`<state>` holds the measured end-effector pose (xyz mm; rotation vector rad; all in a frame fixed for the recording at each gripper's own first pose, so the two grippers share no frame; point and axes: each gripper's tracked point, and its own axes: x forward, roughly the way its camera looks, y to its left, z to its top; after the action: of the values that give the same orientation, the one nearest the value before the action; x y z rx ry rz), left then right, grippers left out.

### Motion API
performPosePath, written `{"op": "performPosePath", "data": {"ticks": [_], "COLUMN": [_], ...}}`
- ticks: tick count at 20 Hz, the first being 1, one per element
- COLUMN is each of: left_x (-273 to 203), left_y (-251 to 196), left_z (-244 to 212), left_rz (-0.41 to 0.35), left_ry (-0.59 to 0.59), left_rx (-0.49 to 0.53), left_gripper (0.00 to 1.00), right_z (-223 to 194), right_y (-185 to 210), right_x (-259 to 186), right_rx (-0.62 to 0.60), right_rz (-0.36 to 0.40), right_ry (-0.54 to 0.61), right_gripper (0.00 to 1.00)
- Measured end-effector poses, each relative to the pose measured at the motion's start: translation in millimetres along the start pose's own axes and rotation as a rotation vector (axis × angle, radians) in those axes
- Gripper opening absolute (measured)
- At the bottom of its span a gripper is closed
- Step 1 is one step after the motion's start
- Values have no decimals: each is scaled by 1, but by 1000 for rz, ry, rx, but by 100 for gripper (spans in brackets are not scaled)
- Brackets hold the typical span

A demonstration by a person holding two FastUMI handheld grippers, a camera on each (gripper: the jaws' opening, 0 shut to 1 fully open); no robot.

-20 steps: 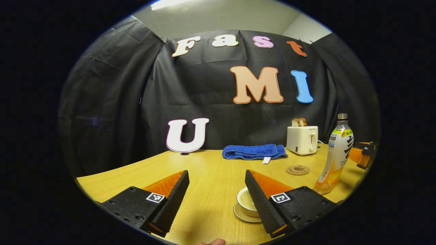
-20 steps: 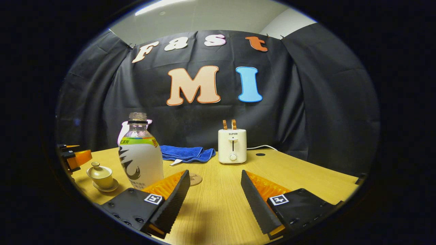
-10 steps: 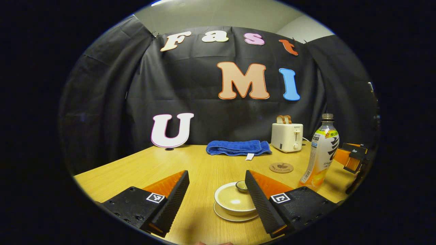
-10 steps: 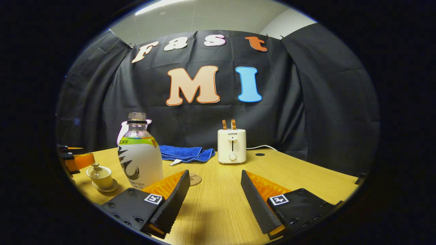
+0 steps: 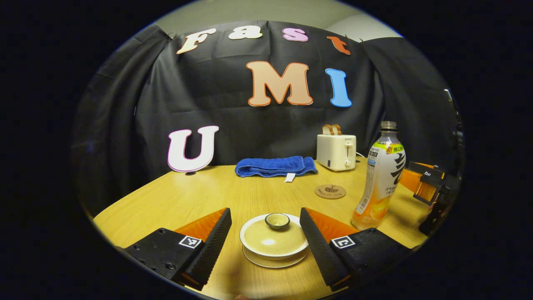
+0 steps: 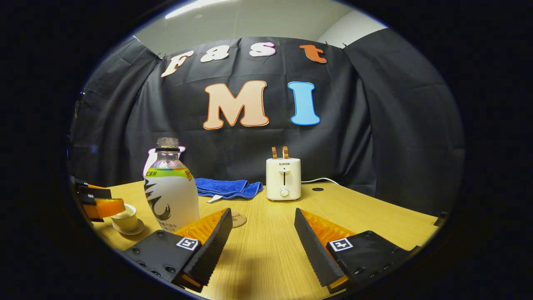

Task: Open the teacup lid with one hand, grasp the water bottle and pour water into the teacup with the other hand; after pouring, place the water bottle on the coaster and then close the teacup lid.

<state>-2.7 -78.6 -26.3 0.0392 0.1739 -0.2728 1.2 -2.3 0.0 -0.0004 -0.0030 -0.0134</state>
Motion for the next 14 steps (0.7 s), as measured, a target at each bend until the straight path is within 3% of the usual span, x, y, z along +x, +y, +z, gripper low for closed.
{"op": "performPosePath", "data": {"ticks": [4, 14], "left_x": [3, 7], "left_y": [-7, -10], "left_z": [-6, -4], "left_rz": [-19, -25], "left_ry": [42, 42], "left_rx": [13, 32], "left_gripper": [92, 75], "right_z": [1, 0], "right_y": [0, 1], "right_x": [-1, -1], "right_rx": [0, 1], "right_rz": [0, 6], "right_ry": [-1, -1], "right_gripper": [94, 97]}}
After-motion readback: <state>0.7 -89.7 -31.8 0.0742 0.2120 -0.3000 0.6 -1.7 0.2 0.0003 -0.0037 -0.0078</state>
